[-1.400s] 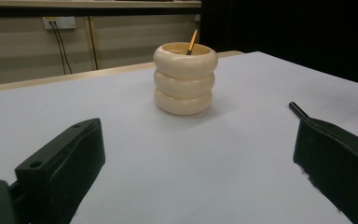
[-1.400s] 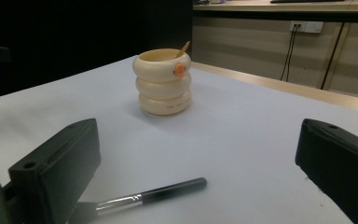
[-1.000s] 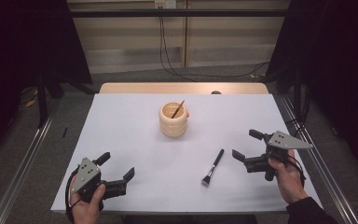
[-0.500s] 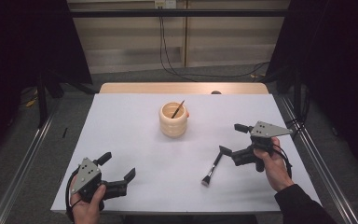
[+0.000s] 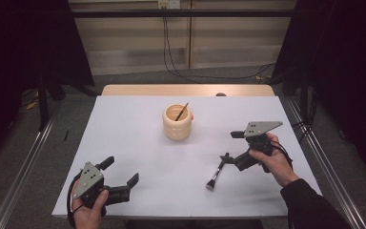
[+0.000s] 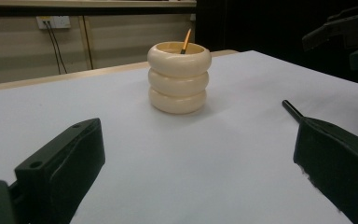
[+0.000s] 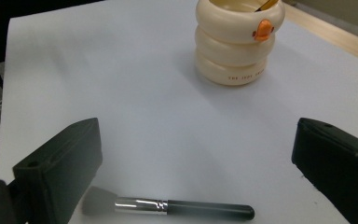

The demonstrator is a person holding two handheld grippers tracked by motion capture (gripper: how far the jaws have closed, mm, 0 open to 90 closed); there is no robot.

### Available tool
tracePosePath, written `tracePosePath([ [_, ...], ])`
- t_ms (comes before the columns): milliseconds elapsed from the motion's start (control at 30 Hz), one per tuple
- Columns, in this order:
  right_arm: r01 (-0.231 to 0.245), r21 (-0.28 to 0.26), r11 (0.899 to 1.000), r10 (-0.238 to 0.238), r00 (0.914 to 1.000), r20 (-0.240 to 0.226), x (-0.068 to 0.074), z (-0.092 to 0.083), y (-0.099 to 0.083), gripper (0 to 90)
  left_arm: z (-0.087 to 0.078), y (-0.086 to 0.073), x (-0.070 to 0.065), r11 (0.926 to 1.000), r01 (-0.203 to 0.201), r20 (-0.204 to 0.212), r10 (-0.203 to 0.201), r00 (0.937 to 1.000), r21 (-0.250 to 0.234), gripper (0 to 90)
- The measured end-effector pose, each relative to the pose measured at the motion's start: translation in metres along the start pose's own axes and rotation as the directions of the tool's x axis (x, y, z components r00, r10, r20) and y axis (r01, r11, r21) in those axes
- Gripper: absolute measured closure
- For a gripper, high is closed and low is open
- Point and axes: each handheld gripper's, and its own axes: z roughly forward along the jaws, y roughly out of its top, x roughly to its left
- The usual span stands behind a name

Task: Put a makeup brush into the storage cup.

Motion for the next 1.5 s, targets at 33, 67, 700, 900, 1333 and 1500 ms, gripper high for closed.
tracePosePath([
  [33,-0.002,0.016,1.000,0.002,1.0000,-0.003,0.000,0.002,0.001,1.0,0.000,0.000,0.000,1.0000,0.000,0.005,0.000,1.0000,0.001,1.9],
  [67,0.012,0.037,0.999,-0.011,0.9999,-0.010,-0.001,0.005,0.001,1.6,0.000,0.000,0.000,1.0000,-0.001,0.006,0.001,1.0000,0.000,1.9],
  [700,0.090,0.260,0.962,-0.053,0.9875,-0.148,-0.006,0.026,0.000,14.2,0.001,-0.001,0.000,0.9999,-0.012,0.013,0.011,0.9999,0.006,2.0],
  [900,0.189,0.337,0.922,-0.122,0.9701,-0.210,-0.003,0.032,0.004,13.3,0.003,0.000,0.001,0.9999,-0.011,0.022,0.011,0.9997,0.008,2.0],
  [1333,0.331,0.455,0.827,-0.184,0.9229,-0.338,0.003,0.056,0.003,31.7,0.002,-0.001,0.003,0.9999,-0.009,0.017,0.009,0.9998,0.007,2.0],
  [1500,0.328,0.495,0.805,-0.165,0.9243,-0.344,0.002,0.062,0.001,34.4,0.003,-0.001,0.002,0.9999,-0.009,0.013,0.009,0.9999,0.007,2.0],
])
